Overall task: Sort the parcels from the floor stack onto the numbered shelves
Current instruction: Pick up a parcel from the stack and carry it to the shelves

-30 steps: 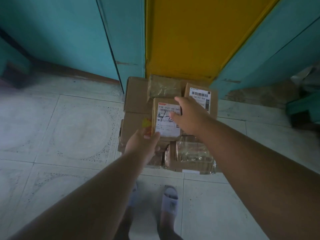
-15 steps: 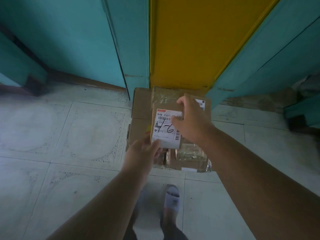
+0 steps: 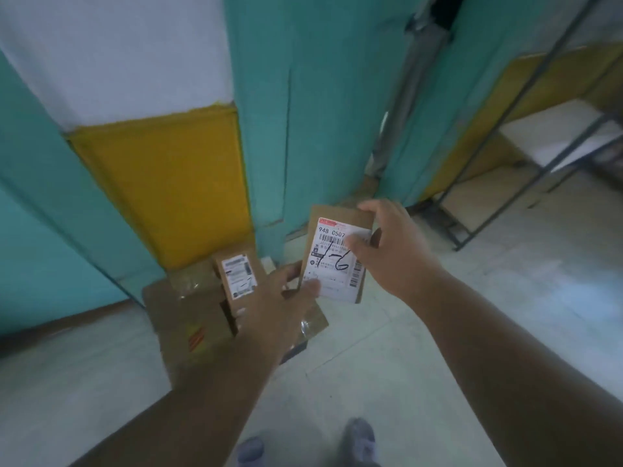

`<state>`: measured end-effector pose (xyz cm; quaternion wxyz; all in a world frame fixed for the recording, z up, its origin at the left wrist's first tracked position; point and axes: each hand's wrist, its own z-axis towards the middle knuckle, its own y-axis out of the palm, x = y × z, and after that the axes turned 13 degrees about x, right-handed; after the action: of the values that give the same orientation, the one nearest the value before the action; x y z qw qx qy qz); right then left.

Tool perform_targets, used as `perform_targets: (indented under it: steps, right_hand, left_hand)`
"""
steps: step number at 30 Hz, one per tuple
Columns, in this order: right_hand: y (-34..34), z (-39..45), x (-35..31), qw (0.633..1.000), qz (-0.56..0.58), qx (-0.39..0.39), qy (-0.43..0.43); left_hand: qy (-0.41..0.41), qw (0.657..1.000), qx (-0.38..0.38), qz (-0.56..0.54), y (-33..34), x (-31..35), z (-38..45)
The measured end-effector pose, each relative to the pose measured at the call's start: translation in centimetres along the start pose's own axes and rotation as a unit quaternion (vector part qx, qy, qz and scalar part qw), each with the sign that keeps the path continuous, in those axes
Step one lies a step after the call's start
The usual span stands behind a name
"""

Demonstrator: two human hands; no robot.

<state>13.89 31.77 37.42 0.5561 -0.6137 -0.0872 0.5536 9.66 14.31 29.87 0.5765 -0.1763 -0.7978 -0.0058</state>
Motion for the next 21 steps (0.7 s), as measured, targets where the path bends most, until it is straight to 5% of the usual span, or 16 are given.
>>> perform_targets:
  steps: [7,15,21]
  right_hand:
    - [-15.1,-0.2,12.9,0.986,-0.001,0.146,0.084]
    - [-31.9,0.8,31.0,0.961,-0.040,0.223,0.161]
    - [-38.1,6.0,42.4,0.950,-0.029,0.244,0.192]
  left_hand:
    - [0.142,0.982,-0.116,0.054,17.6,6.6,-3.5]
    - [0.135,0.961,-0.240,0.026,42.3,11.8,-10.4]
    - [0.127,0.951,-0.280,0.026,56.3,14.7,-9.3]
